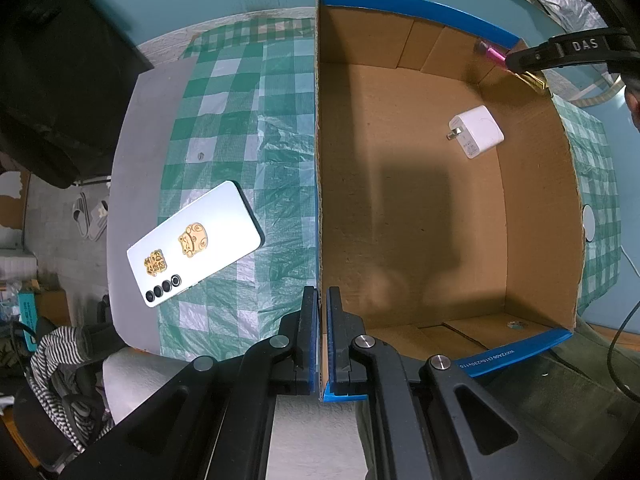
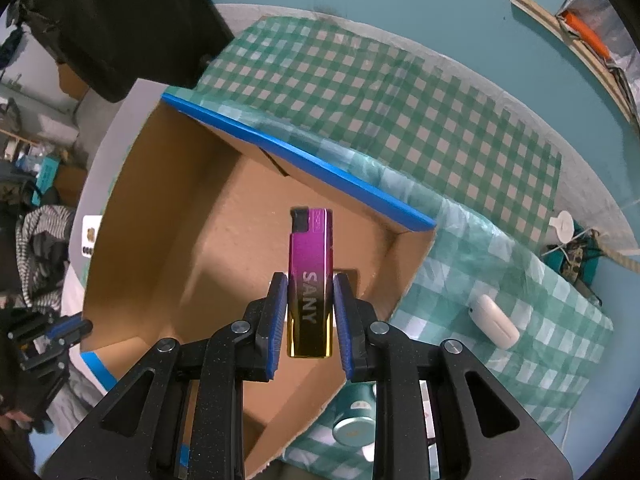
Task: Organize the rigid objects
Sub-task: 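Lift the lighter with the right tool and carry it over the box, then open the right tool to release the lighter into the box, then move the right tool to the white pill bottle and grasp it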
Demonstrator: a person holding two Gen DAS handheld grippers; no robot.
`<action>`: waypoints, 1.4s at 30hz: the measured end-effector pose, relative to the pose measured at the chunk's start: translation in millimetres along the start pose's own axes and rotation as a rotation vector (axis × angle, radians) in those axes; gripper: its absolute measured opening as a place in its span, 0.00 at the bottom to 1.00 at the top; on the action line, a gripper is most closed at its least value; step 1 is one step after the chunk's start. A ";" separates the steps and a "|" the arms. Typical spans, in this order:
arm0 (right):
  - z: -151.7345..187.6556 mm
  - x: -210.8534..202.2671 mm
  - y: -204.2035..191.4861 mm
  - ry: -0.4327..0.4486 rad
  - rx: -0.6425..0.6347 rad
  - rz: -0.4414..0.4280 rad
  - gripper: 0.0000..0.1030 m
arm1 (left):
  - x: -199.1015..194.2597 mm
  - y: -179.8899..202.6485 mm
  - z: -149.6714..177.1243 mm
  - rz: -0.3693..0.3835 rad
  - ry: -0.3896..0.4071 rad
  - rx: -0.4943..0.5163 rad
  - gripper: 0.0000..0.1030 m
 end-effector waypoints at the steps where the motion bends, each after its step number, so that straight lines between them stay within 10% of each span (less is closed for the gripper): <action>1: -0.4 1.2 0.3 -0.001 0.001 0.002 0.21 | 0.0 0.0 0.0 0.000 0.000 0.000 0.04; 12: -1.0 0.5 3.3 0.005 0.018 0.010 0.21 | 0.0 1.0 0.4 -0.001 -0.002 0.001 0.04; 25: 24.8 -28.0 35.9 0.035 0.082 0.009 0.45 | 0.5 1.7 0.5 0.000 -0.005 0.006 0.04; 42: 78.7 6.4 77.2 -0.104 0.265 -0.026 0.48 | 0.7 1.5 -0.7 0.000 -0.006 0.006 0.04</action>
Point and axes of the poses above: each gripper's, at about its wrist camera, not at the fingertips, and x roughly the way its jaws point, y to its right, z to its underside, the point moved 4 cm from there along x, roughly the way its jaws point, and after that the axes turned 15 degrees about z, right-handed, at the moved point
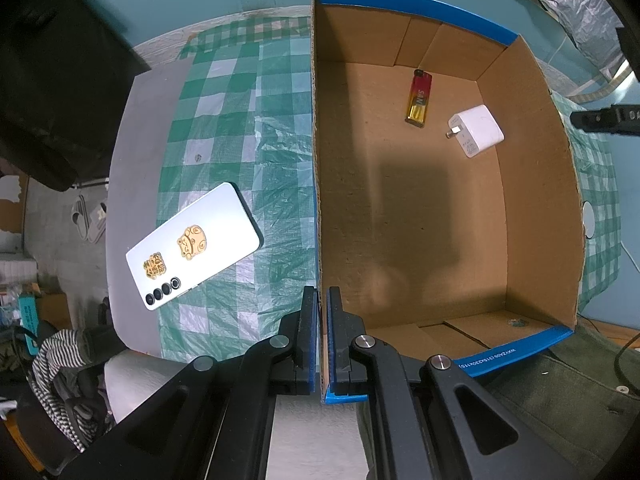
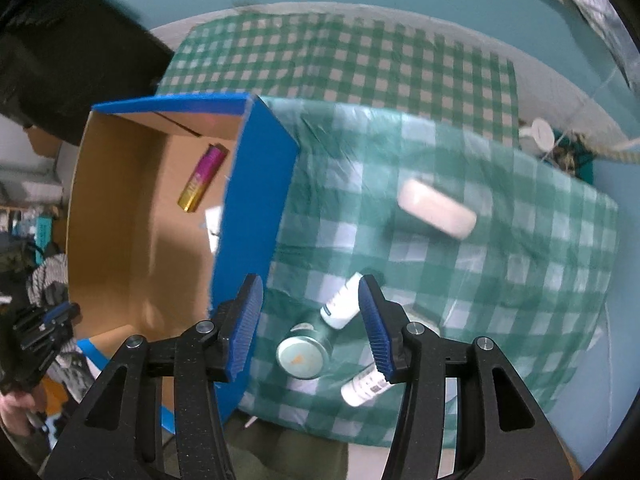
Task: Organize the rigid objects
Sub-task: 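Move the right tool to the white pill bottle and grasp it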
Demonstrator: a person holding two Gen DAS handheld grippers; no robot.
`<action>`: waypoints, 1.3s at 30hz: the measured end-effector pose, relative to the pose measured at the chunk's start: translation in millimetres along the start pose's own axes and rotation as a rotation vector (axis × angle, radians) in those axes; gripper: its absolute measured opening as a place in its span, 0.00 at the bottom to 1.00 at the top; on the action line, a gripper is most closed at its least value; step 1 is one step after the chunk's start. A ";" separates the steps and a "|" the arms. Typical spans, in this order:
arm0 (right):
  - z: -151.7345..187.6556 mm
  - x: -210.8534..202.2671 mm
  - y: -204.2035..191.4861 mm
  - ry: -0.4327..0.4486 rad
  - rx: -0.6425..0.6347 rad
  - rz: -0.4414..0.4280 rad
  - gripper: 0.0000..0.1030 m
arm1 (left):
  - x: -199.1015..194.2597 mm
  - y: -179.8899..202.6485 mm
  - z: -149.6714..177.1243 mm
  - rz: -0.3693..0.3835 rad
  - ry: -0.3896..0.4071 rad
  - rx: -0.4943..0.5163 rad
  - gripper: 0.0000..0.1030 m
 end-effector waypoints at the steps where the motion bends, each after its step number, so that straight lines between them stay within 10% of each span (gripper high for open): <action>1: 1.3 4.3 1.3 -0.009 0.007 -0.001 0.48 | 0.0 0.0 0.0 0.000 0.000 0.000 0.04; 29: 16.1 100.1 13.2 -0.204 0.131 -0.011 0.48 | 0.8 -0.6 1.4 0.005 -0.005 0.001 0.04; 39: 17.0 109.4 5.0 -0.175 0.084 0.049 0.26 | 2.0 -0.5 2.3 0.008 -0.007 0.002 0.04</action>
Point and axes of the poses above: each gripper's, at about its wrist camera, not at the fingertips, and x roughly the way its jaws point, y to its right, z to its underside, the point moved 4 cm from there along x, roughly the way its jaws point, and after that the axes turned 15 degrees about z, right-handed, at the moved point
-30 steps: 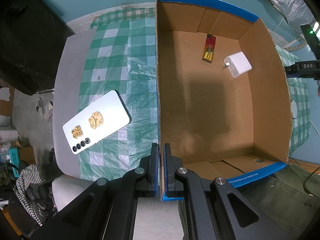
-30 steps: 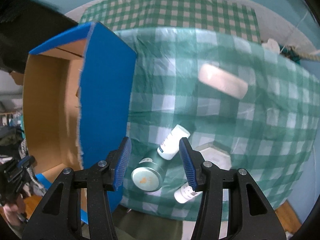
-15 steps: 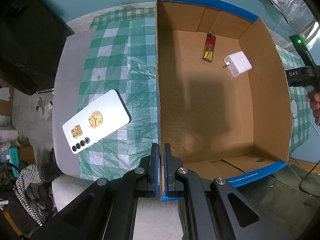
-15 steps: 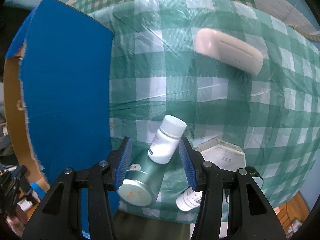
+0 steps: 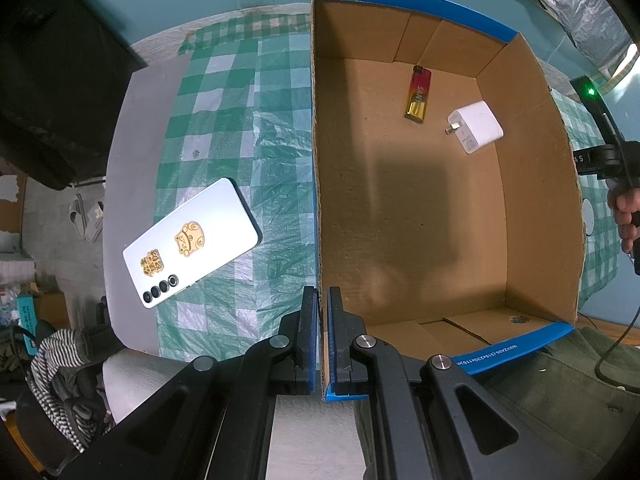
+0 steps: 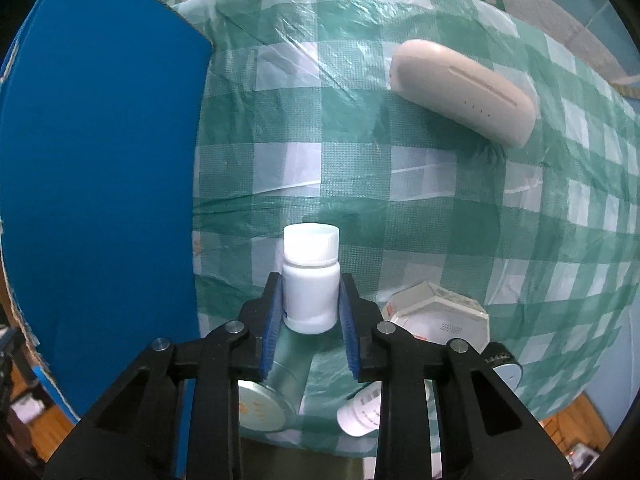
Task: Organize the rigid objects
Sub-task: 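Move the right tool to the white pill bottle and grasp it, then lift the pill bottle with the right tool toward the box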
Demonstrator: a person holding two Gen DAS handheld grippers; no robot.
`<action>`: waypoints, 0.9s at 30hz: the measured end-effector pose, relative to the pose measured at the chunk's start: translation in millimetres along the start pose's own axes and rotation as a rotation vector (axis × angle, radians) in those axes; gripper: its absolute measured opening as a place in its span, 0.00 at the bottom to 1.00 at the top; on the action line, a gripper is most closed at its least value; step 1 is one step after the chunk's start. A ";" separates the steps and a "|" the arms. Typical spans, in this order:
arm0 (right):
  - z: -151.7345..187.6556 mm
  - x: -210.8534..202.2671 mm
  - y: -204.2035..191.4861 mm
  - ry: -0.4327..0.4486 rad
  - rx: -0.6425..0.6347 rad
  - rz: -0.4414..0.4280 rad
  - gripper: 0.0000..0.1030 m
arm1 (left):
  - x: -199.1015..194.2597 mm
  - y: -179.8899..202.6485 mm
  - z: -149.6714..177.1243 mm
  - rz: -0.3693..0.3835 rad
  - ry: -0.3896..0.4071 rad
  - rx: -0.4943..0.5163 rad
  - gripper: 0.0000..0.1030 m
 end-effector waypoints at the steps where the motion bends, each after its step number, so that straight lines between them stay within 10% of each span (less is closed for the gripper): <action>1: 0.4 -0.4 -1.6 0.007 -0.007 0.010 0.26 | 0.1 -0.1 -0.1 0.000 0.000 0.000 0.04; 27: 1.0 -100.0 -10.9 0.199 -0.167 0.056 0.26 | -0.1 -0.4 -0.2 0.000 0.000 0.000 0.04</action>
Point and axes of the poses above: each gripper's, at about its wrist camera, not at the fingertips, and x roughly the way its jaws point, y to its right, z to its underside, the point moved 4 cm from there along x, roughly the way its jaws point, and after that the axes turned 15 degrees about z, right-handed, at the moved point
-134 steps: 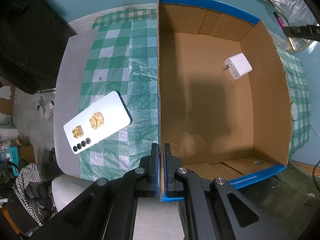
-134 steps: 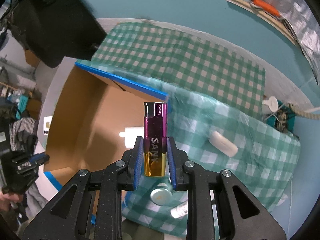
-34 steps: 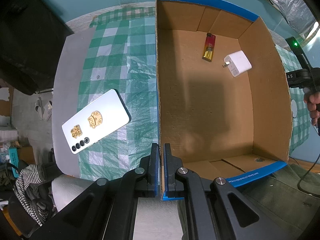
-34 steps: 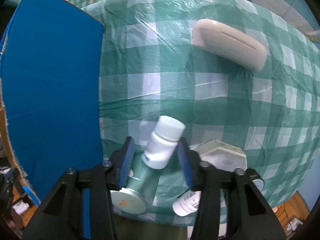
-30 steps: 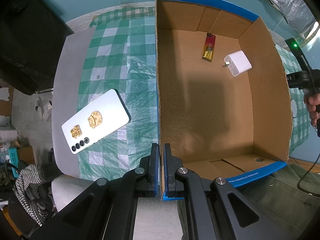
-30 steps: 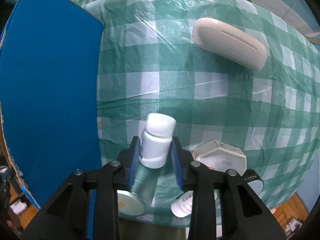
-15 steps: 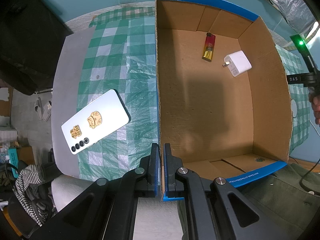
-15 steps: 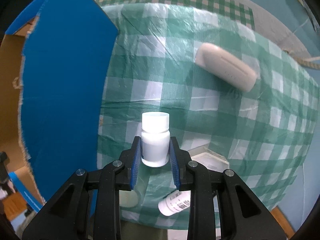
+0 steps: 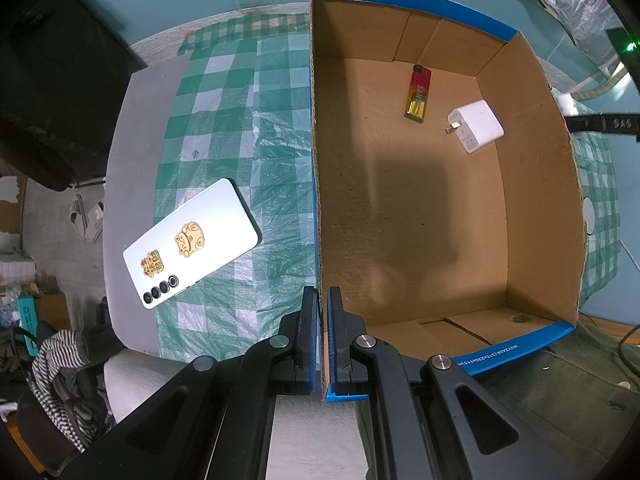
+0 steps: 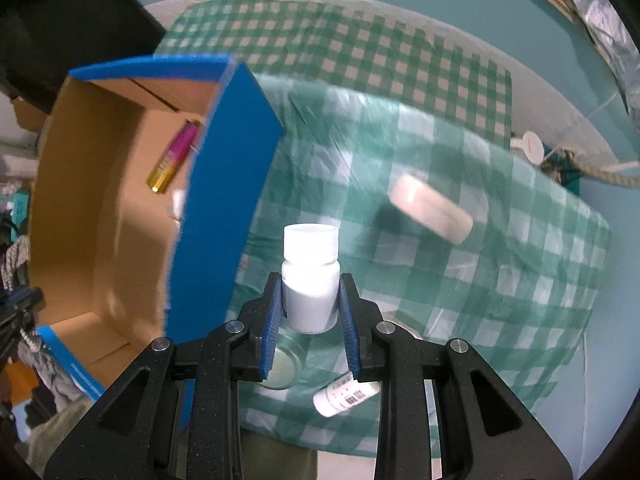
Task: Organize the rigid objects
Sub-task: 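Lift the pill bottle with the right tool toward the box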
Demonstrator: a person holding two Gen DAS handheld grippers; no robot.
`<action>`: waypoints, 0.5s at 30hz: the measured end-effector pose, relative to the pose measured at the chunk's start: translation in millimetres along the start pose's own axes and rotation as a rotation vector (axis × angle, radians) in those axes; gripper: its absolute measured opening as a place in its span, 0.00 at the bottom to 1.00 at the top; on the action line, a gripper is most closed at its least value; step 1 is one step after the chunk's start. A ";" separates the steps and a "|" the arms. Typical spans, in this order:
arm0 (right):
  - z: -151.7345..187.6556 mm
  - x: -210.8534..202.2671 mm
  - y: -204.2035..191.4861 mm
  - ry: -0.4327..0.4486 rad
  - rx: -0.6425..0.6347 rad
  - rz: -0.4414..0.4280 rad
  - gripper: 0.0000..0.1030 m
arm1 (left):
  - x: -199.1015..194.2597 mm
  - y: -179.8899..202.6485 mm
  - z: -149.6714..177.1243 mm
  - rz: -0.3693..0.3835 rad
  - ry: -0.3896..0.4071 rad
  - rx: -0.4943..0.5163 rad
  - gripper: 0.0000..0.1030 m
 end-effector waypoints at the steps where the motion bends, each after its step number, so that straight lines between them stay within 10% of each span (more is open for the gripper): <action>1: -0.3 -4.2 -1.0 0.007 -0.006 -0.001 0.26 | -0.1 -0.1 -0.1 0.001 0.000 0.000 0.04; 15: -38.7 -42.8 -22.4 0.103 -0.103 -0.007 0.26 | 0.3 -0.7 0.1 0.000 -0.002 0.002 0.04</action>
Point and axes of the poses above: each gripper's, at about its wrist camera, not at the fingertips, and x roughly the way its jaws point, y to its right, z to its underside, the point moved 4 cm from there along x, roughly the way its jaws point, and after that the axes turned 15 degrees about z, right-handed, at the moved point
